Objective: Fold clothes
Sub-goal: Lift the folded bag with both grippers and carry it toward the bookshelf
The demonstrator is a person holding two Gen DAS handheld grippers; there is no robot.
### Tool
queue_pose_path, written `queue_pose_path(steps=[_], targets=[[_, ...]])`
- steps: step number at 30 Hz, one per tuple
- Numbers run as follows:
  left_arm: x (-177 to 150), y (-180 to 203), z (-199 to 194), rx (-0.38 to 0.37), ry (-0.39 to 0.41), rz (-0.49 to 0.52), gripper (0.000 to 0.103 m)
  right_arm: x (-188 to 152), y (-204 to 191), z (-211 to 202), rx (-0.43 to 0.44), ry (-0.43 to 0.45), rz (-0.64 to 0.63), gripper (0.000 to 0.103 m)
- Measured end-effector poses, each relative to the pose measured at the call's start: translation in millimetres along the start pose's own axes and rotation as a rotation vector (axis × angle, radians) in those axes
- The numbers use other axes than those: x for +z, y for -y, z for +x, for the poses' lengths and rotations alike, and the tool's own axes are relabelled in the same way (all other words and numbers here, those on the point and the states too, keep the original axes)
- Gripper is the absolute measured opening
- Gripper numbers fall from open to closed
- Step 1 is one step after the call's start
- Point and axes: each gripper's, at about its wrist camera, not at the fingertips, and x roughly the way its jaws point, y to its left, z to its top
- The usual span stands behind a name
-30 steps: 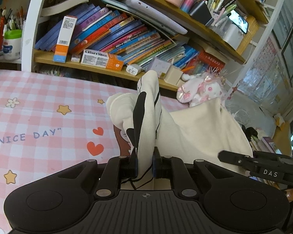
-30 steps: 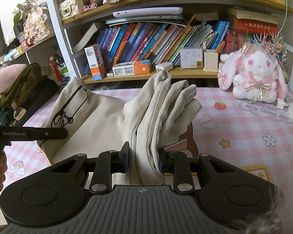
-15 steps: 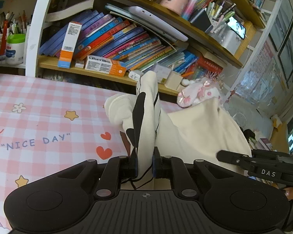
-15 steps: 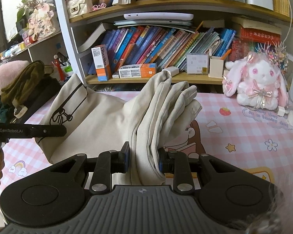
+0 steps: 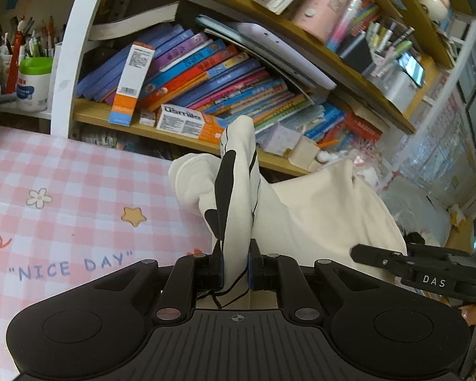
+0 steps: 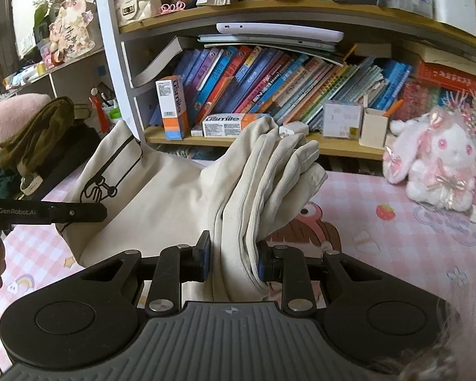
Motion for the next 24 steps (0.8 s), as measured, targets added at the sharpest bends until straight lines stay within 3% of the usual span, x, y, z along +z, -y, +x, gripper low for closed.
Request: queue_pose_path(steps=[16, 24], targets=[[47.9, -34.5, 92.3, 0.073, -0.041, -0.065, 0.011, 48.4, 49.0, 104.1, 0.053, -0.035, -0.024, 0.024], [61.1, -49.2, 132.0, 0.091, -0.029, -0.070, 0.011, 63.2, 76.4, 150.4, 0.074, -0.013, -0.015, 0.024]])
